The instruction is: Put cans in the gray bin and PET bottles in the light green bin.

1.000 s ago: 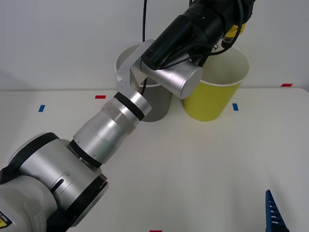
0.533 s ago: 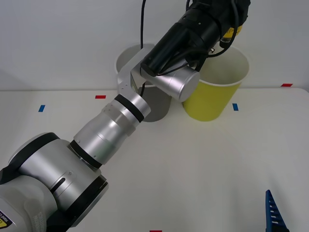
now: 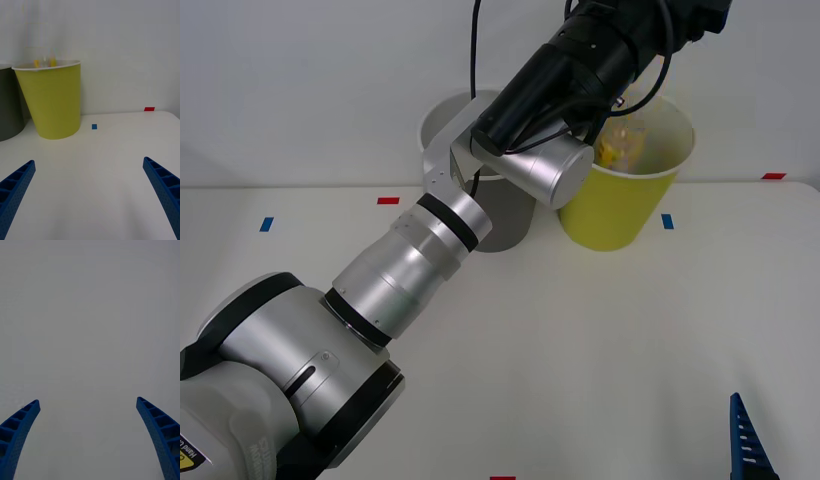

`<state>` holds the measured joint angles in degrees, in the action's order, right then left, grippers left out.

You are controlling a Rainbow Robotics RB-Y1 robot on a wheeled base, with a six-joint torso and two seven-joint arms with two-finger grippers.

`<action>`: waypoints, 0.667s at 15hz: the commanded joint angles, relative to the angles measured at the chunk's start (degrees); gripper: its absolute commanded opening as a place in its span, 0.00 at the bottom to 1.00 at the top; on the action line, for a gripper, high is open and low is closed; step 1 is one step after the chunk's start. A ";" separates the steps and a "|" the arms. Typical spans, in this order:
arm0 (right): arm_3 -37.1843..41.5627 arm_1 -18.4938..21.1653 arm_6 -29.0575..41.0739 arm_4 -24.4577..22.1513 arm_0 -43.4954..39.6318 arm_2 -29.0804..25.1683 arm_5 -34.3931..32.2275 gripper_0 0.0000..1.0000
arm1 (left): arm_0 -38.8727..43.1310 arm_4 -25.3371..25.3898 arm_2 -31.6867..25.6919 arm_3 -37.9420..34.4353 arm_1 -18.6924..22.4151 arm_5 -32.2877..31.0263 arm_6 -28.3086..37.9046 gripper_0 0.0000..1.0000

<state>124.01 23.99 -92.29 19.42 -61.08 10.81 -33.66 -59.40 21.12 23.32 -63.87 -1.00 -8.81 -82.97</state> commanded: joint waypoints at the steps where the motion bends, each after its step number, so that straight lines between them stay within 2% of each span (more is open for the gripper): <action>1: 0.00 0.00 0.00 0.00 0.00 0.00 0.00 1.00 | -0.02 0.15 -0.11 -0.03 0.00 0.29 -0.27 1.00; 6: 0.00 0.00 0.00 0.00 0.00 0.00 0.00 1.00 | 0.34 -0.37 -0.20 -1.78 0.00 2.05 -0.62 1.00; 8: 0.00 0.00 0.00 0.00 0.00 0.00 0.00 1.00 | 3.50 -0.99 -0.20 -10.31 0.00 10.31 -1.41 1.00; 10: 0.00 0.00 0.00 0.00 0.00 0.00 0.00 1.00 | 6.93 -1.78 -0.03 -15.93 0.12 13.65 -2.11 1.00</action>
<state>124.01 23.99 -92.28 19.42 -61.08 10.81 -33.66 -55.03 20.03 23.14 -76.32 -0.98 2.51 -84.46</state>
